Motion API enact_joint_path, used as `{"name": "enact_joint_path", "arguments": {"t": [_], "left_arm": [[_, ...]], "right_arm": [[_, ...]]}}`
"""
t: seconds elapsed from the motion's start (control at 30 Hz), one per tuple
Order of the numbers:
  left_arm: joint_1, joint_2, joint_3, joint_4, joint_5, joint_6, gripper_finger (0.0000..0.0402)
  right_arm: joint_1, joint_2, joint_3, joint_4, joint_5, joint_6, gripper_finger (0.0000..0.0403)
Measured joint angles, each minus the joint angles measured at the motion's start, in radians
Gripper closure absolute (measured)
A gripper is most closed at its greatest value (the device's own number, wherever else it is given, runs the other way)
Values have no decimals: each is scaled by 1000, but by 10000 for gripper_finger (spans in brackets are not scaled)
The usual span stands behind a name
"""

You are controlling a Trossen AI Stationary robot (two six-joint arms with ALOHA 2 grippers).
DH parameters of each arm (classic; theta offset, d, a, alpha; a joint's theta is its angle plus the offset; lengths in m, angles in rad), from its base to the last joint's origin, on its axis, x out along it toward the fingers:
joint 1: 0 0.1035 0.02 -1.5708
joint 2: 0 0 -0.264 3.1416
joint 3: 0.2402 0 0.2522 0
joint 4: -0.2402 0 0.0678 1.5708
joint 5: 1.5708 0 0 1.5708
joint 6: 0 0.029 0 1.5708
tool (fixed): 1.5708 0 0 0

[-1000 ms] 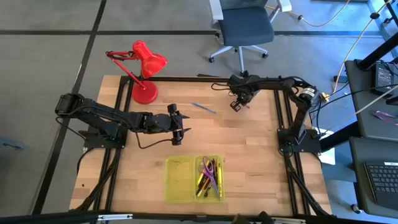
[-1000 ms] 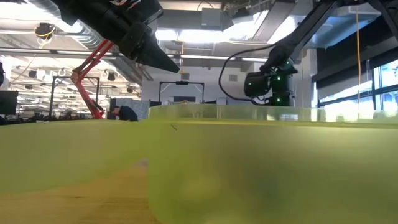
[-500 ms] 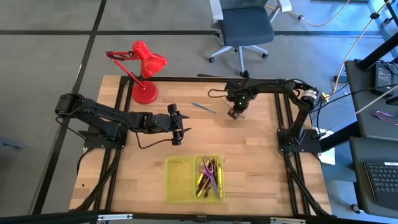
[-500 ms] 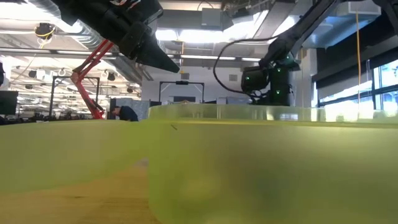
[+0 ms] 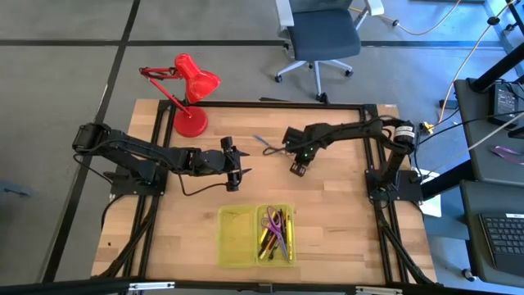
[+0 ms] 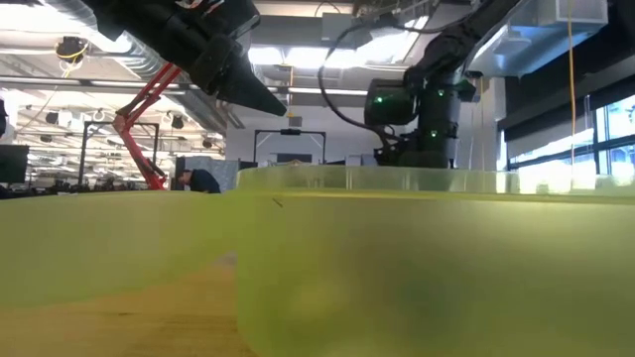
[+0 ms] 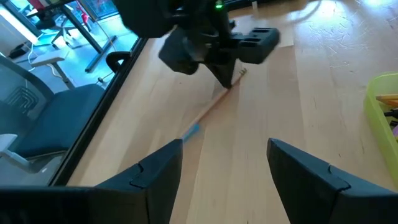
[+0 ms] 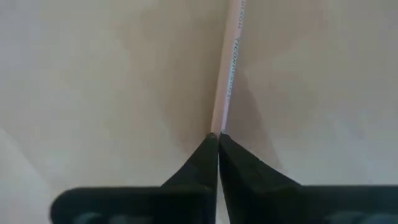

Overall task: Pick & place school supplies into a supply box
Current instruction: Put the pink pencil into the yellow supply box

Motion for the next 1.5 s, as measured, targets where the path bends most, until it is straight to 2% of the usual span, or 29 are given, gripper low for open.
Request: {"name": "enact_joint_path", "arguments": {"t": [0.37, 0.47, 0.7, 0.83, 0.97, 1.17, 1.5], "left_arm": [[0, 0, 0, 0, 0, -9, 174], [0, 0, 0, 0, 0, -9, 172], [0, 0, 0, 0, 0, -9, 175], [0, 0, 0, 0, 0, -9, 175], [0, 0, 0, 0, 0, -9, 172], [0, 0, 0, 0, 0, -8, 174], [0, 0, 0, 0, 0, -7, 174]], "right_arm": [[59, 2, 0, 109, 9, 2, 379], [64, 2, 0, 124, 9, 2, 352], [65, 2, -1, 127, 10, 4, 256], [71, 2, -47, 230, 12, 8, 226], [86, -11, -131, 344, 42, 27, 218], [141, -18, -243, 513, 186, 41, 217], [226, -18, -411, 867, 317, 141, 217]]}}
